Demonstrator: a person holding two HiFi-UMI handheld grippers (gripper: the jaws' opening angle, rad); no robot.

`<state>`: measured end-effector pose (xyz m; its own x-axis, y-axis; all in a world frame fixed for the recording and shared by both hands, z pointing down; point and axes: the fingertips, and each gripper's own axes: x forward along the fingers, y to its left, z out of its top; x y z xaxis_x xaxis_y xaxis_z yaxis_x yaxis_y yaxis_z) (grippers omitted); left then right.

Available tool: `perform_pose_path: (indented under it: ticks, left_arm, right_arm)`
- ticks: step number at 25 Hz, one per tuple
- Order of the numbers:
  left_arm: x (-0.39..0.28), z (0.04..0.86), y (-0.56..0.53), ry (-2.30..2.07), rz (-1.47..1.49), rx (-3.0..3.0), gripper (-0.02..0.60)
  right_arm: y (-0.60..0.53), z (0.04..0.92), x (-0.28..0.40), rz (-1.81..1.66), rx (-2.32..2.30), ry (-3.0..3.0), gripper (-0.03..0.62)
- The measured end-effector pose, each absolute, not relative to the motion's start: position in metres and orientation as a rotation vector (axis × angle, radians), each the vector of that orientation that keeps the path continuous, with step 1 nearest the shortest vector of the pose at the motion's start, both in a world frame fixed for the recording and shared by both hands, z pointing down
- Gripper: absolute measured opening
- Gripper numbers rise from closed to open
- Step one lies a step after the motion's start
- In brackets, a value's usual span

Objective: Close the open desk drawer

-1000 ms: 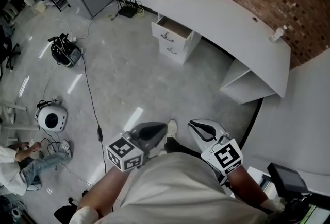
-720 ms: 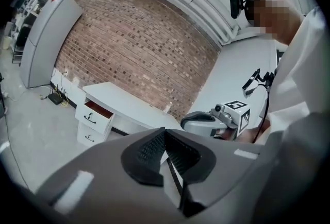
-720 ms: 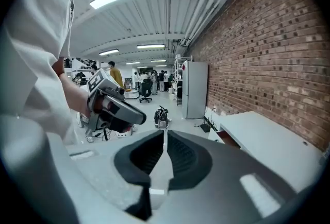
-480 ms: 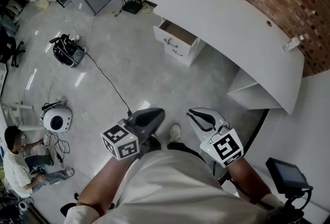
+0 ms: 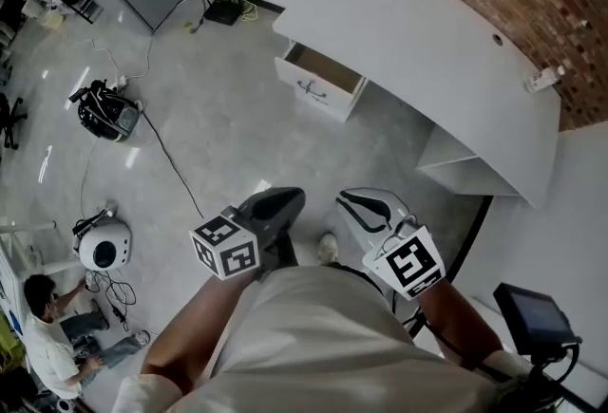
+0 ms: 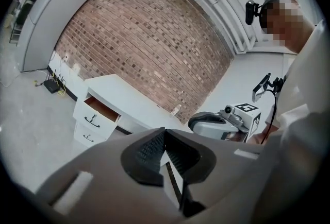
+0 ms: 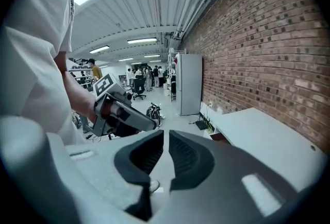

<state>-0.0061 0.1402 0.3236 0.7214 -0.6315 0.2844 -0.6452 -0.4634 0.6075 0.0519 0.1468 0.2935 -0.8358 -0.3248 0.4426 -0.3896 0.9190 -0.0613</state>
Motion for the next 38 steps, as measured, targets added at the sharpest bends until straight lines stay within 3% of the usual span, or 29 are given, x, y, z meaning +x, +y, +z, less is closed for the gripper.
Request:
perform_pose_path:
  ticks: [15, 38]
  left_arm:
    - [-0.095, 0.429, 0.024, -0.677, -0.001, 1.963, 0.04]
    - [-0.088, 0.672, -0.116, -0.796, -0.257, 1.486, 0.06]
  right_arm:
    - [0.05, 0.322, -0.053, 0.291, 0.71, -2.502, 0.021]
    - [-0.049, 0.474, -0.043, 0.555, 0.439, -2.33, 0.014]
